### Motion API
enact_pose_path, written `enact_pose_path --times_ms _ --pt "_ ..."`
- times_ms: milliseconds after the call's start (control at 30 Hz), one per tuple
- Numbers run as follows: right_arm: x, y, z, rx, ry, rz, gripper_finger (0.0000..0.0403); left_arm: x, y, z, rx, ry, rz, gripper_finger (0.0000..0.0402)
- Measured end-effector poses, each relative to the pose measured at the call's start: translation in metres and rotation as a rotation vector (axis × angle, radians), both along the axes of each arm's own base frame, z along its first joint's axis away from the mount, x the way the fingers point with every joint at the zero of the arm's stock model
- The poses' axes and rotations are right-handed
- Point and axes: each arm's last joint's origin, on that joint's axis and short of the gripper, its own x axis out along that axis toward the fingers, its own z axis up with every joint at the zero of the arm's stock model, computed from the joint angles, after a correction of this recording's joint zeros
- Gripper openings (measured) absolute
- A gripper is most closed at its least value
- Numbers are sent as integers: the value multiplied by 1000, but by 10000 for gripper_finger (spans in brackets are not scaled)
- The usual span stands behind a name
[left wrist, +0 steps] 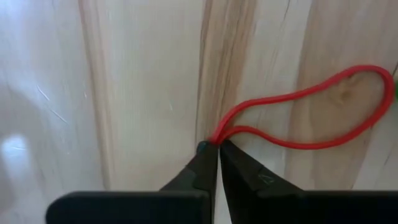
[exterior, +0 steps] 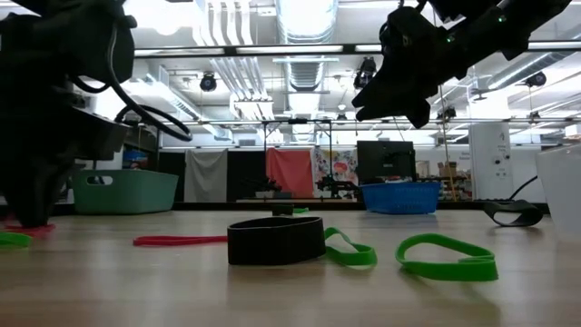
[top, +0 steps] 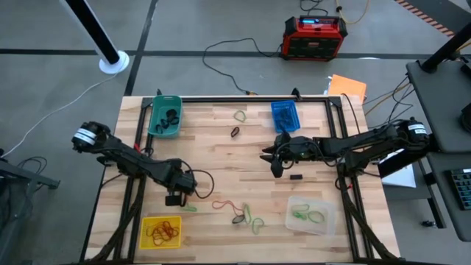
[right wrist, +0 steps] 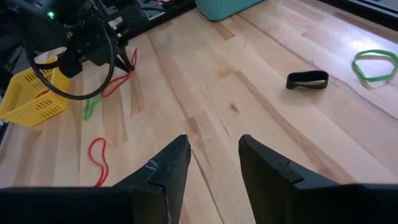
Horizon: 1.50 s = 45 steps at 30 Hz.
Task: Sort rubber bands into baskets
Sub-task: Put the red rubber band into the yellow basket
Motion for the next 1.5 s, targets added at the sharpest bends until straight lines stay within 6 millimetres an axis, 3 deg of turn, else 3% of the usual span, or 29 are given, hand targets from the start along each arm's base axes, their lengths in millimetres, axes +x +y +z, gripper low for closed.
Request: enact_pose_path --times_ms 200,633,767,1067,1300,1500 --pt "0 0 0 -2 1 2 135 8 -4 16 24 -42 -10 0" --pt "-1 0 -2 -2 9 3 128 23 -19 96 28 -121 -25 0" --pt "-1 0 -2 -1 9 3 129 25 -27 109 9 -153 -53 0" --pt "-1 3 -2 -1 8 15 130 17 -20 89 19 -84 11 6" --pt "-1 6 -2 -1 8 25 131 14 -12 54 -6 -117 25 76" --pt "-1 6 -2 -1 7 26 141 -3 -5 26 27 -61 52 124"
